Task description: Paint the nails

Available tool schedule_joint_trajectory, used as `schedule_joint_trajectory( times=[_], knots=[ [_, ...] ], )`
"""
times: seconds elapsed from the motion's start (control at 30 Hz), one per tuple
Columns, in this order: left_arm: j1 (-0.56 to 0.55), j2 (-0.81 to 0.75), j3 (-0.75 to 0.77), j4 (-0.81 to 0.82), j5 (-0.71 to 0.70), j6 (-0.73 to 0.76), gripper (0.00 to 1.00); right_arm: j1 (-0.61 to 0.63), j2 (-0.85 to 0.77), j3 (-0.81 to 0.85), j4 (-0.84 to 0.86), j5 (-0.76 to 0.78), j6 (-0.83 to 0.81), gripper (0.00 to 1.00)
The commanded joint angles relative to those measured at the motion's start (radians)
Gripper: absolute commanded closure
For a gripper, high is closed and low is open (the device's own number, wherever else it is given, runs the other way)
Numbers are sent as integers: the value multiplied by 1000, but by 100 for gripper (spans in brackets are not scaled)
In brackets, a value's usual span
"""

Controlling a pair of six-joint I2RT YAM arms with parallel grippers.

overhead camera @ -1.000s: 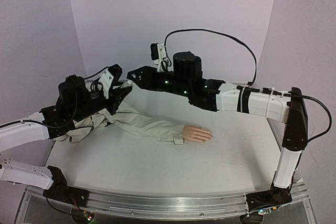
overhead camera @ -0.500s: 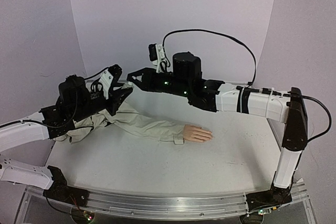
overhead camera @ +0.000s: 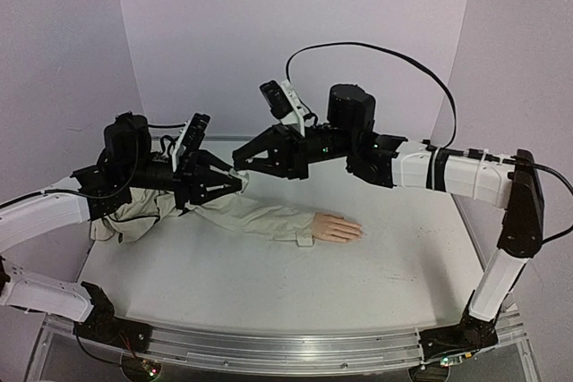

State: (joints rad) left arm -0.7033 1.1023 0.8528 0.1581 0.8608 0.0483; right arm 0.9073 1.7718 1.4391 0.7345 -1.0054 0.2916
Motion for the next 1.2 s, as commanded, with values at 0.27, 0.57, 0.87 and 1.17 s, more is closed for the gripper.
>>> schedule_joint_trajectory(
  times=[0.27,0.57,0.87,1.17],
  knots=[
    [5,-25,-5,80,-329,43,100,36,-129,-56,-86,271,-51,41],
    [-1,-69,-24,41,-962,156,100,28,-62,-1,-139,612,151,15],
    [-30,-53,-23,37,-951,149,100,45,55,127,-53,681,362,21],
    [-68,-42,-22,29,-950,176,100,68,143,221,-53,764,421,34]
  ],
)
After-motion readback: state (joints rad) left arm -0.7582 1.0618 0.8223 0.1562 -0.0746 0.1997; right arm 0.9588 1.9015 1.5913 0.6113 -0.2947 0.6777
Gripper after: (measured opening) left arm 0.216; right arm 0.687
